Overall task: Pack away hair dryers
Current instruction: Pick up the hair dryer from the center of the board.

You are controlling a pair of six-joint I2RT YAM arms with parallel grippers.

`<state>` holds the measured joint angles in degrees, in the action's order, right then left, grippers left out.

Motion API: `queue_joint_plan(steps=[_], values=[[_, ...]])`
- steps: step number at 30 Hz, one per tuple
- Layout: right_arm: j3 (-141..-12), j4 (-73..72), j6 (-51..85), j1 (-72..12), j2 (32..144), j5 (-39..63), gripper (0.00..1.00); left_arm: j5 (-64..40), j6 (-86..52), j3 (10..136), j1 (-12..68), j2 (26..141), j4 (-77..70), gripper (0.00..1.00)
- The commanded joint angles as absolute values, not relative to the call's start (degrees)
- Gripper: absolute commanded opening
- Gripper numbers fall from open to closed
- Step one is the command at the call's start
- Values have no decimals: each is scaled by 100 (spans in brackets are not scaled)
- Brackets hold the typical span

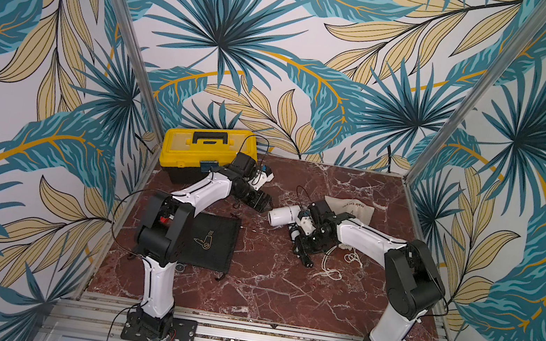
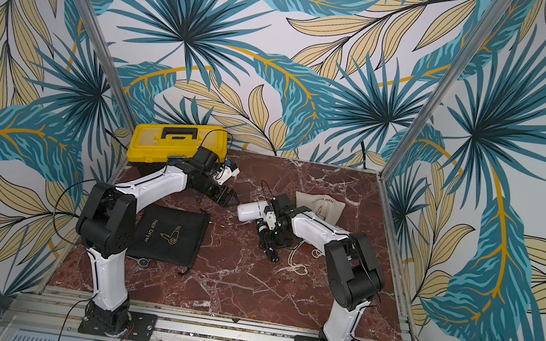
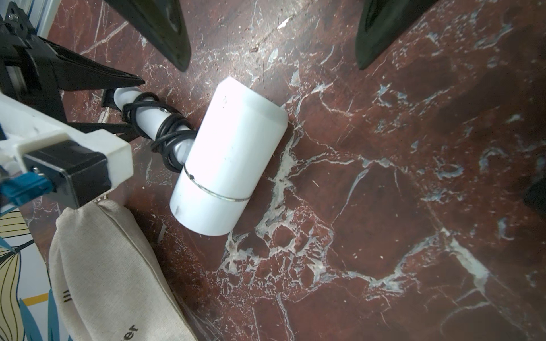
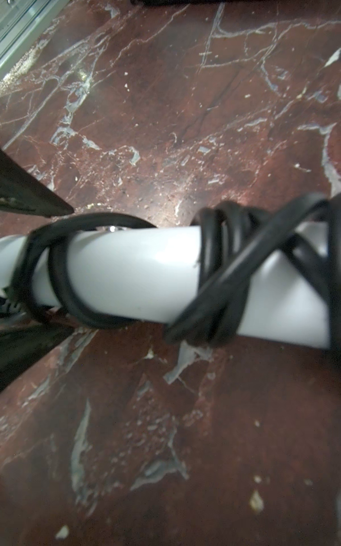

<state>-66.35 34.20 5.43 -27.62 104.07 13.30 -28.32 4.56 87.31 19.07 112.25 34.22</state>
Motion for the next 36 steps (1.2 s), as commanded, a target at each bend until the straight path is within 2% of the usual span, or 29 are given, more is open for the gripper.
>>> queue_joint_plan(steps=[1, 6, 11, 23, 36], values=[[-6731, 3356, 409, -2782, 10549, 1339, 52, -3050, 640, 9067, 1913, 11337, 3507, 87], [-6645, 3252, 236, -2777, 10364, 1282, 30, -3156, 717, 9165, 1951, 11470, 3507, 87], [-6541, 3379, -158, -2778, 10017, 1049, 19, -3510, 1108, 9269, 2009, 11605, 3507, 86], [-6239, 3279, -927, -2705, 8841, 904, 17, -5225, 1767, 9844, 2005, 12098, 4118, 85], [-5969, 2892, -917, -2621, 8912, 750, 14, -5479, 1518, 9649, 1947, 12584, 4435, 81]])
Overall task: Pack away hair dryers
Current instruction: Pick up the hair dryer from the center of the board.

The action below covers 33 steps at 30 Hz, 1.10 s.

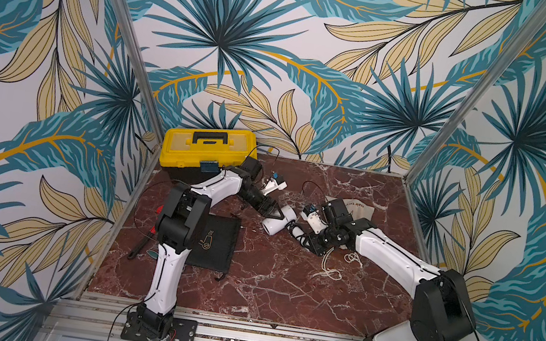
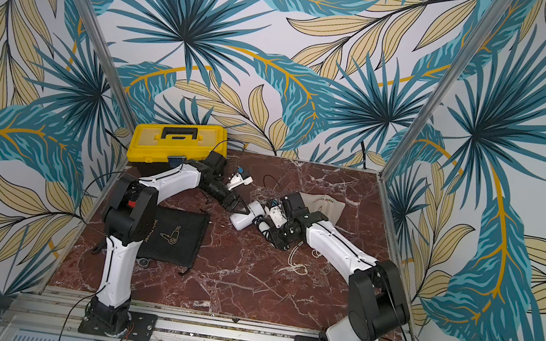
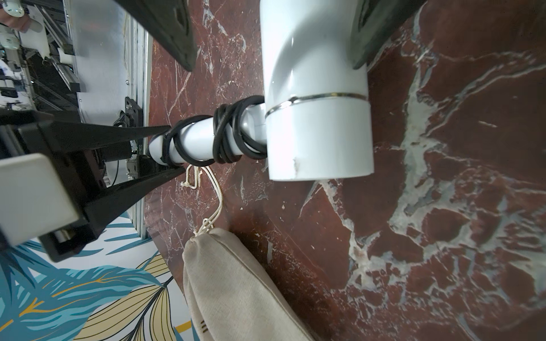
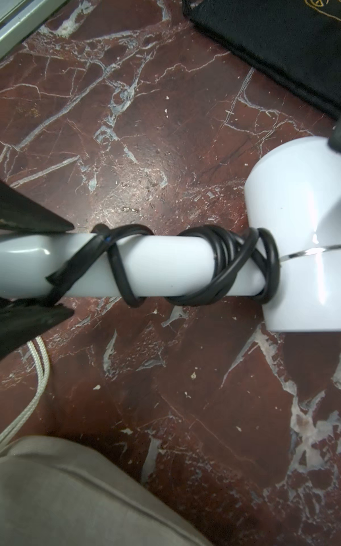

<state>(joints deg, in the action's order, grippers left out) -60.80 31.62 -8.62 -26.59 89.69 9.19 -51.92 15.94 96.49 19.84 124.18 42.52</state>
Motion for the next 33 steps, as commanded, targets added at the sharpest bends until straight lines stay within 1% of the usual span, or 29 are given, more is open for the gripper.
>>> queue_joint_plan(steps=[1, 12, 16, 18, 21, 23, 25, 30, 33], values=[[-5945, 2867, -921, -2615, 8891, 739, 14, -5639, 1481, 9665, 1911, 12635, 4433, 81], [-5445, 1863, -914, -2619, 8710, 521, 14, -6577, 1291, 9990, 1914, 13243, 4433, 79], [-5423, 1594, -1058, -2615, 8729, 519, 14, -7119, 1325, 10002, 1927, 13387, 4430, 79], [-5463, 1571, -1084, -2612, 8751, 550, 14, -7313, 1327, 10052, 1933, 13435, 4434, 75], [-5481, 1509, -1072, -2615, 8742, 685, 14, -7634, 1294, 10149, 1984, 13482, 4438, 68], [-5379, 1304, -1074, -2612, 8665, 772, 15, -7790, 1292, 10167, 2044, 13491, 4430, 66], [-5291, 898, -1170, -2617, 8607, 946, 15, -7925, 1317, 10167, 2121, 13483, 4430, 66], [-5540, 984, -1266, -2619, 8734, 1262, 15, -8293, 1301, 10223, 2206, 13427, 4438, 67], [-5546, 756, -1243, -2619, 8728, 1283, 15, -8439, 1301, 10222, 2292, 13335, 4434, 69]])
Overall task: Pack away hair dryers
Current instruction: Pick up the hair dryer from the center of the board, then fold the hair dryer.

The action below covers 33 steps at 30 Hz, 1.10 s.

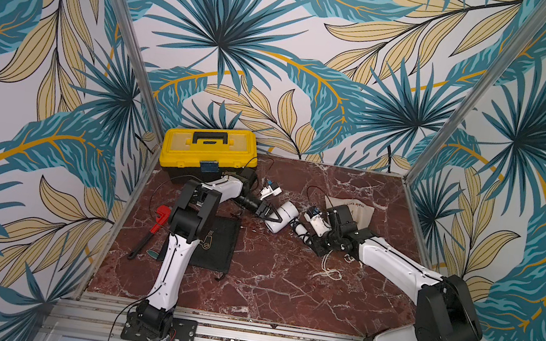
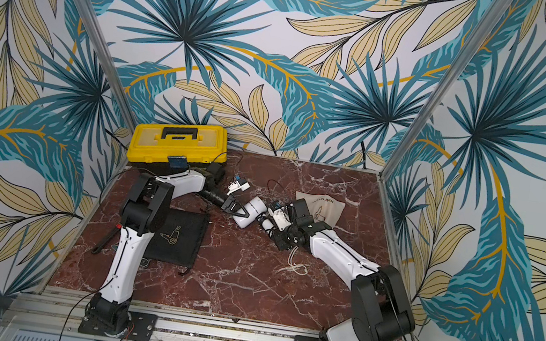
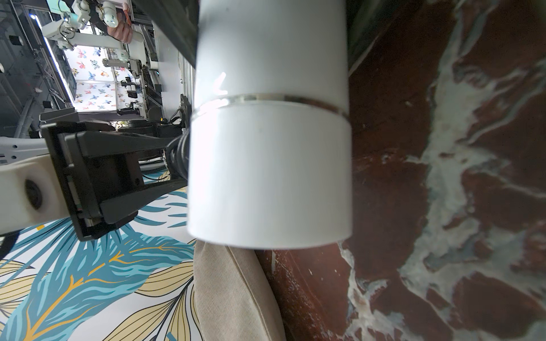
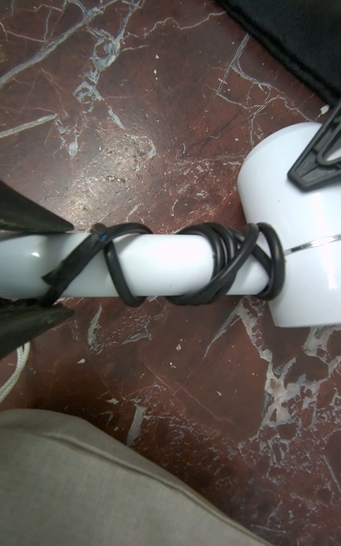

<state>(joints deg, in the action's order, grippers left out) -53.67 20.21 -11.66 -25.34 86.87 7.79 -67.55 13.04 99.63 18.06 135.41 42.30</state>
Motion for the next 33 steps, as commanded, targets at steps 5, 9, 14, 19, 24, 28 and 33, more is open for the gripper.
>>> queue_joint_plan(steps=[5, 9, 14, 19, 24, 28, 33], values=[[-5537, 483, -1172, -2621, 8636, 1301, 15, -8824, 1301, 10233, 2412, 13207, 4438, 74], [-5475, 251, -1143, -2619, 8470, 1280, 15, -9094, 1318, 10259, 2460, 13186, 4438, 76], [-5445, 604, -1394, -2617, 8359, 1316, 15, -9185, 1272, 10328, 2450, 13093, 4438, 52], [-5230, 634, -1469, -2616, 8205, 1301, 15, -9267, 1229, 10433, 2466, 12962, 4438, 49], [-5414, 638, -1266, -2616, 8250, 1339, 15, -9199, 1237, 10448, 2594, 12814, 4438, 30], [-5584, 454, -798, -2621, 8373, 1606, 15, -9158, 1244, 10467, 2838, 12647, 4438, 23], [-5514, -132, 77, -2623, 8195, 1847, 15, -8682, 1223, 10538, 3214, 12431, 4447, 15]])
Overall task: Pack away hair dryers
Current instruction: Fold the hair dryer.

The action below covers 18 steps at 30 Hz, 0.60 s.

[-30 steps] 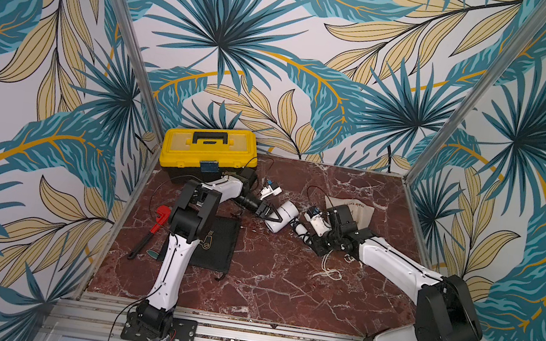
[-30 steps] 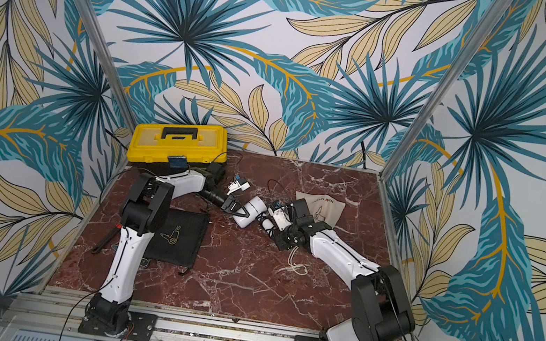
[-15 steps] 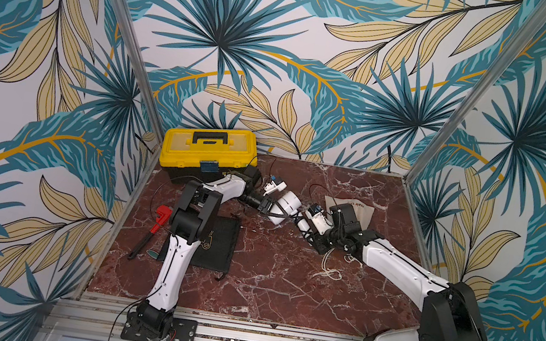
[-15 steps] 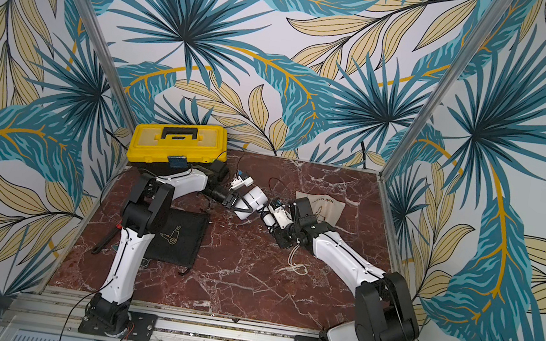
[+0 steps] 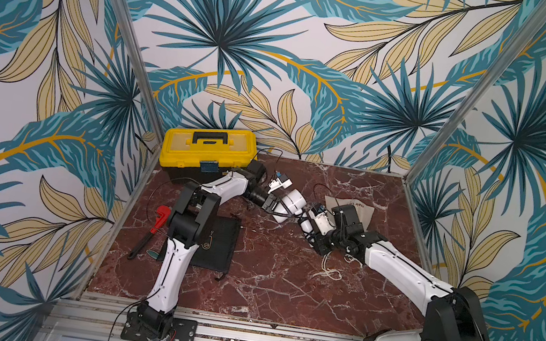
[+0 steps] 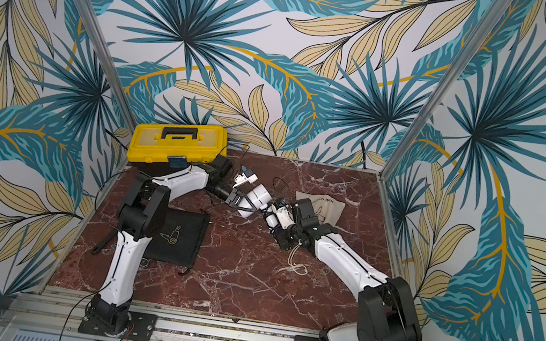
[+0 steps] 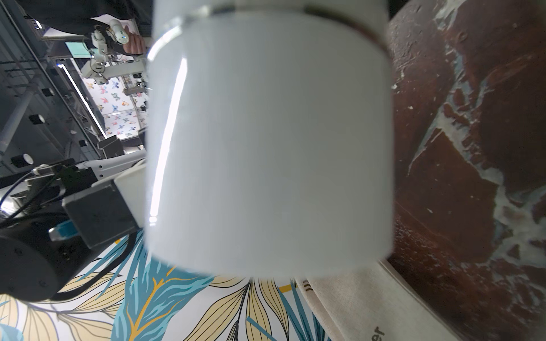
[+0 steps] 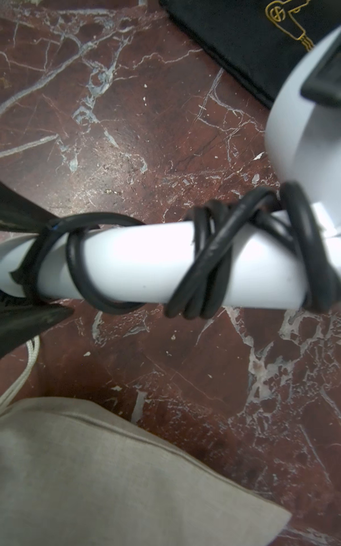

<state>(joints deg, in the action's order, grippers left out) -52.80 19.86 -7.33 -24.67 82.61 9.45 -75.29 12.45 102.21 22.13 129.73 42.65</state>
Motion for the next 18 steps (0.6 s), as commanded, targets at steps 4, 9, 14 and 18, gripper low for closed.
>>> queue_joint_plan(steps=[4, 9, 14, 18], values=[[-5244, -648, 739, -2619, 7833, 1784, 15, -8391, 1175, 10646, 3361, 12279, 4447, 9], [-4816, -1512, 1559, -2641, 7371, 1708, 16, -7840, 993, 10932, 3513, 12123, 4447, 6], [-4896, -1648, 1815, -2726, 7133, 1623, 16, -7341, 826, 11264, 3659, 12073, 4436, 5], [-4878, -1910, 2008, -2726, 6907, 1402, 16, -6966, 535, 11354, 3769, 12025, 4196, 5]])
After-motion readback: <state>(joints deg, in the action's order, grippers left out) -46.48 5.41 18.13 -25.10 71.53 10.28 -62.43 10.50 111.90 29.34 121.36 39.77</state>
